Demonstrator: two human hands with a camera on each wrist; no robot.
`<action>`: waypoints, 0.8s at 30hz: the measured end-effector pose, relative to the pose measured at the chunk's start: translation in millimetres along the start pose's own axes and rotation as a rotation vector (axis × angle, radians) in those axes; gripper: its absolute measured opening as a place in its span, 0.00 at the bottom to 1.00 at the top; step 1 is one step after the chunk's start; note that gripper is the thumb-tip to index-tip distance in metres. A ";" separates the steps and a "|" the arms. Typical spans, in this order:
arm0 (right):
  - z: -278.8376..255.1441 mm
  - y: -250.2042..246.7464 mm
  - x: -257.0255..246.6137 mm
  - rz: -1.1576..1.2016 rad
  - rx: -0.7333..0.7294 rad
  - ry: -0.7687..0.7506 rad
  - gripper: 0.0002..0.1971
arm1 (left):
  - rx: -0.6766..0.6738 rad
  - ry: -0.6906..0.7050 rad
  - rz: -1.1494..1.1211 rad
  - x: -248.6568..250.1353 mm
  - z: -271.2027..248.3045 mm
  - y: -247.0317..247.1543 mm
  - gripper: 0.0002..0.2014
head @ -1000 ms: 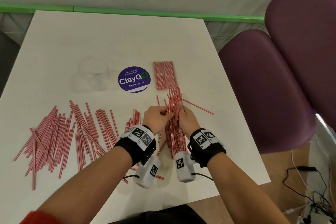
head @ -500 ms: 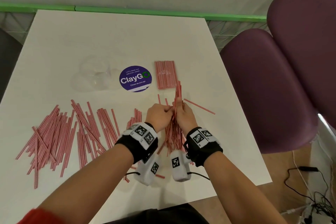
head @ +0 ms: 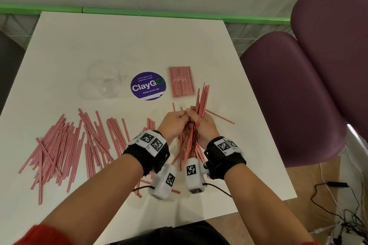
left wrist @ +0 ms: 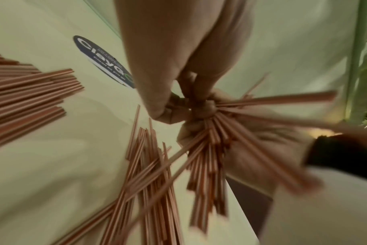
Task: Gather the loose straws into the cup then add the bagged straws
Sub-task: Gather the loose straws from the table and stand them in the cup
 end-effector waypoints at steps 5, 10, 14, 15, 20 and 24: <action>-1.3 -6.6 -12.5 0.145 0.065 -0.005 0.07 | -0.101 -0.062 -0.094 0.6 -10.3 1.0 0.27; 2.9 -10.8 -20.3 0.197 0.086 -0.039 0.07 | -0.465 0.029 0.456 -3.5 -22.7 2.8 0.25; 6.4 -12.9 -21.8 0.277 0.062 -0.029 0.08 | -0.490 0.149 0.609 2.5 -28.4 3.5 0.16; 7.2 -13.1 -22.2 0.314 0.053 -0.022 0.08 | -0.478 0.180 0.656 2.5 -28.3 2.6 0.16; 9.7 -21.1 -33.8 0.490 0.081 -0.051 0.10 | -0.474 0.287 0.775 0.7 -30.8 -9.9 0.12; 9.2 -35.3 -49.1 0.485 0.212 -0.142 0.08 | -0.470 0.251 0.818 -8.4 -32.1 -35.0 0.10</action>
Point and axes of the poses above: each hand's wrist, its own z-axis towards the middle knuckle, its own y-axis out of the palm, x = y × z, the point moved 5 cm from there along z, towards the middle knuckle, and after that the axes turned 8 degrees about y, right-handed, at the moved point
